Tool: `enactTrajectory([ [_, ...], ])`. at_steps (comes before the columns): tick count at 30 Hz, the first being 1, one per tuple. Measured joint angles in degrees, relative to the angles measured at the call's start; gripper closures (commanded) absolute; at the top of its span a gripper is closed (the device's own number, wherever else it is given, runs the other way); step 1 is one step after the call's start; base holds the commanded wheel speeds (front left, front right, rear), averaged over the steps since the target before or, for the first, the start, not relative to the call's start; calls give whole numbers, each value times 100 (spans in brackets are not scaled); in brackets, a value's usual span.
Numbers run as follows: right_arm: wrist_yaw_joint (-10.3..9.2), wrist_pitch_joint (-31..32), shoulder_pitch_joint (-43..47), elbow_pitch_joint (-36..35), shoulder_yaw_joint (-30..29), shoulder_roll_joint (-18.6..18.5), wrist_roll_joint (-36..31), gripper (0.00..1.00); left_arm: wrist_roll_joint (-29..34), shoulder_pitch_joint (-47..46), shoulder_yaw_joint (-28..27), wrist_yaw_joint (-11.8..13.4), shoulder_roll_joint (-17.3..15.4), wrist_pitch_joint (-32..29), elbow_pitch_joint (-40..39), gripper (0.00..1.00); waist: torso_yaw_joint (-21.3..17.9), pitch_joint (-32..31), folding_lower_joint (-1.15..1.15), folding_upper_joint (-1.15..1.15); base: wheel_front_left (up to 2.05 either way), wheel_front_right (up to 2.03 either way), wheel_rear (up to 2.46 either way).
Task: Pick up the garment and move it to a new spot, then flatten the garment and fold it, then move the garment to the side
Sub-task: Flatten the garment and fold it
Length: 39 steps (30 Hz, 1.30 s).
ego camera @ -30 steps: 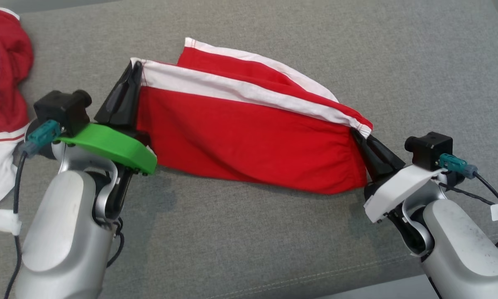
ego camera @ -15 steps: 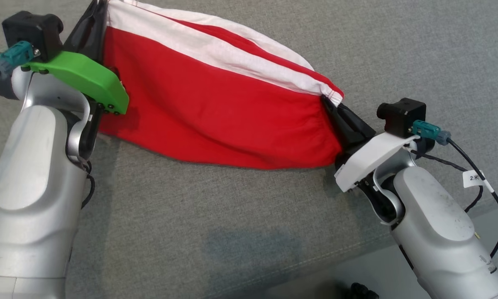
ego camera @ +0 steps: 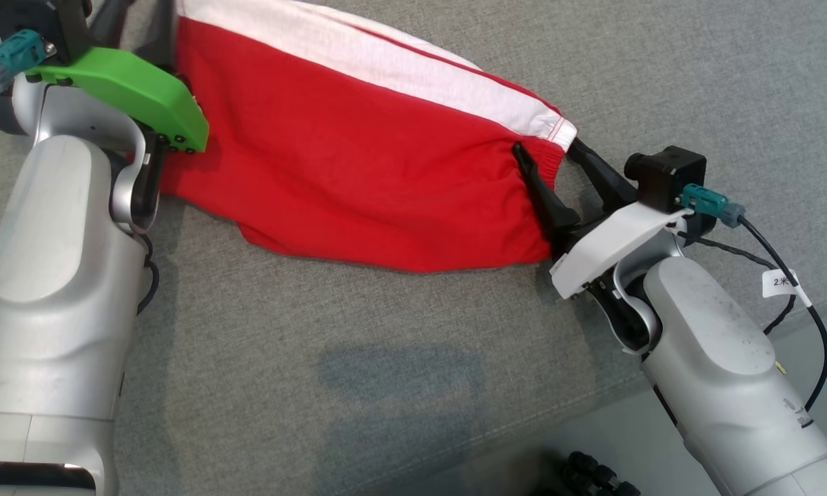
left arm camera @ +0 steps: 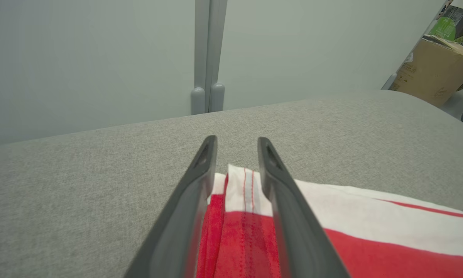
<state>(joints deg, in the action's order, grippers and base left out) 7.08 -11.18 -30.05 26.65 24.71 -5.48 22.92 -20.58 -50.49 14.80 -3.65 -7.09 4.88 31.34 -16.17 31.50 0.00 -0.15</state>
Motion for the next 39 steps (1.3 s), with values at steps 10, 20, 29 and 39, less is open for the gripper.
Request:
enactTrajectory([
  [10, -3, -99, 143, 388, -84, -157, 0, 0, 38, -42, 175, -99, 124, 225, 716, 0, 150, -345, 0, 0, 0, 0, 0],
  [20, -121, -175, 560, 550, -355, -388, 38, 0, -542, 715, 141, -211, 356, -116, 1525, 0, 338, -790, 0, 0, 0, 0, 0],
  [29, -118, -190, 603, 492, -292, -364, 43, 0, -751, 737, -33, -215, 365, -382, 1823, 0, 312, -1141, 0, 0, 0, 0, 0],
  [39, -253, -242, 604, 252, -441, -448, 40, 0, -834, 728, 7, -260, 372, -641, 2046, 21, 156, -1144, 0, 0, 0, 0, 0],
])
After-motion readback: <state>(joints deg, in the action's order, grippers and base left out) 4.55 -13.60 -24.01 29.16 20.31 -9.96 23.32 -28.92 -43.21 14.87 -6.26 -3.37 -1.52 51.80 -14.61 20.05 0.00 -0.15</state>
